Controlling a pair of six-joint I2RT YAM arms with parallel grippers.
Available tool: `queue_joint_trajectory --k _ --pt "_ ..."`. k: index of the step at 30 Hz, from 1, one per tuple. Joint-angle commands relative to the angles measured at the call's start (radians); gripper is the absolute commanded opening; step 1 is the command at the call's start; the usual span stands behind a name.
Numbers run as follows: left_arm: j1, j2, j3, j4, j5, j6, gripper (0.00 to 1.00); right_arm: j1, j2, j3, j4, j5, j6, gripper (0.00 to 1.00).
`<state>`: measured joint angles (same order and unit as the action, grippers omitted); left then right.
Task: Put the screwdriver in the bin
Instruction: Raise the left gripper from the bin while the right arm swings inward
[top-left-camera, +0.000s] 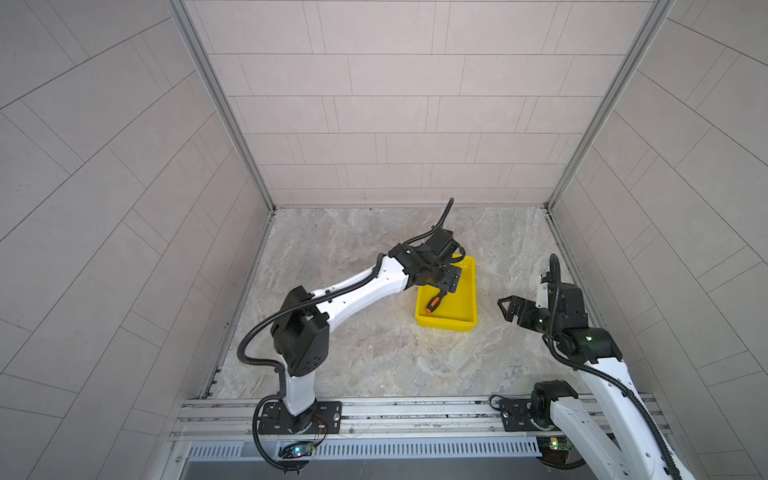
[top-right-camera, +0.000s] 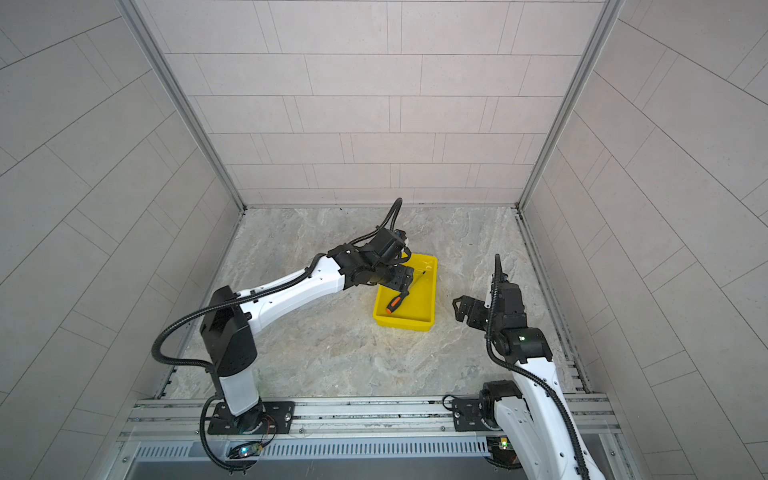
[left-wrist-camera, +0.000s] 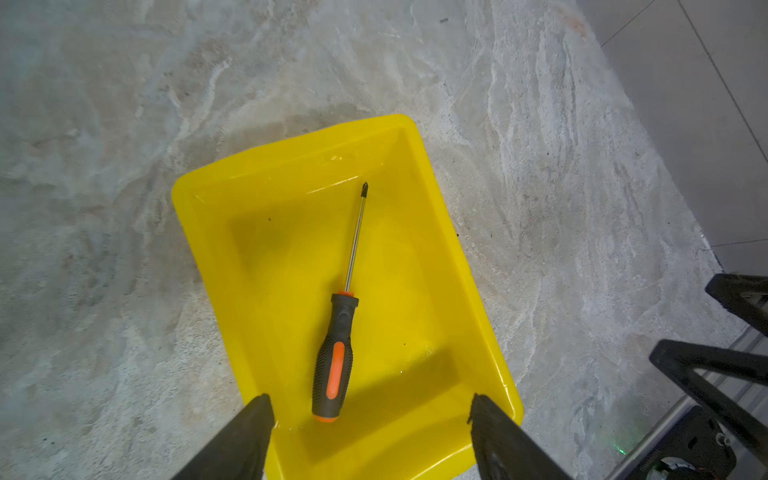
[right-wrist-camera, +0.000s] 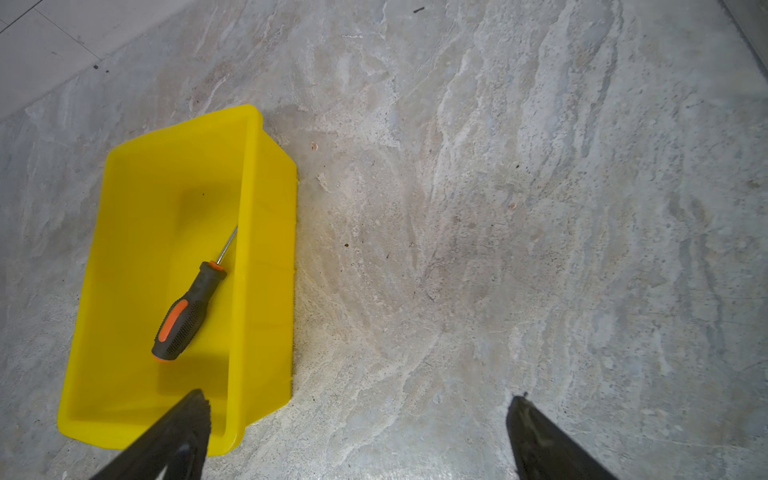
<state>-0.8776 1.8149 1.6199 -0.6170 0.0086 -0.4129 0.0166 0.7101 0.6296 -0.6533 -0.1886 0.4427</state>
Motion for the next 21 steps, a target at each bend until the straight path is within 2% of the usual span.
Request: queue_joint_trajectory --k 1,3,7,12,15,21 --pt "0.023 -0.062 -0.047 -0.007 -0.1 0.01 0.82 0.001 0.063 0.066 0.025 -0.004 -0.03 0.98" --pt "0.043 -0.106 -0.084 0.003 -0.143 0.011 0.83 0.001 0.131 0.101 0.019 -0.002 -0.054 0.98" --pt "0.106 -0.162 -0.156 0.009 -0.155 0.001 0.84 0.001 0.285 0.17 0.015 0.011 -0.104 0.98" --pt "0.205 -0.22 -0.293 0.033 -0.191 -0.047 0.87 0.0 0.525 0.314 -0.024 0.077 -0.132 0.99" --pt "0.269 -0.182 -0.333 0.034 -0.148 -0.068 0.87 0.0 0.657 0.397 -0.037 0.083 -0.141 0.99" --pt "0.29 -0.056 -0.281 -0.027 -0.104 -0.051 0.87 0.022 0.824 0.452 0.016 0.12 -0.131 0.98"
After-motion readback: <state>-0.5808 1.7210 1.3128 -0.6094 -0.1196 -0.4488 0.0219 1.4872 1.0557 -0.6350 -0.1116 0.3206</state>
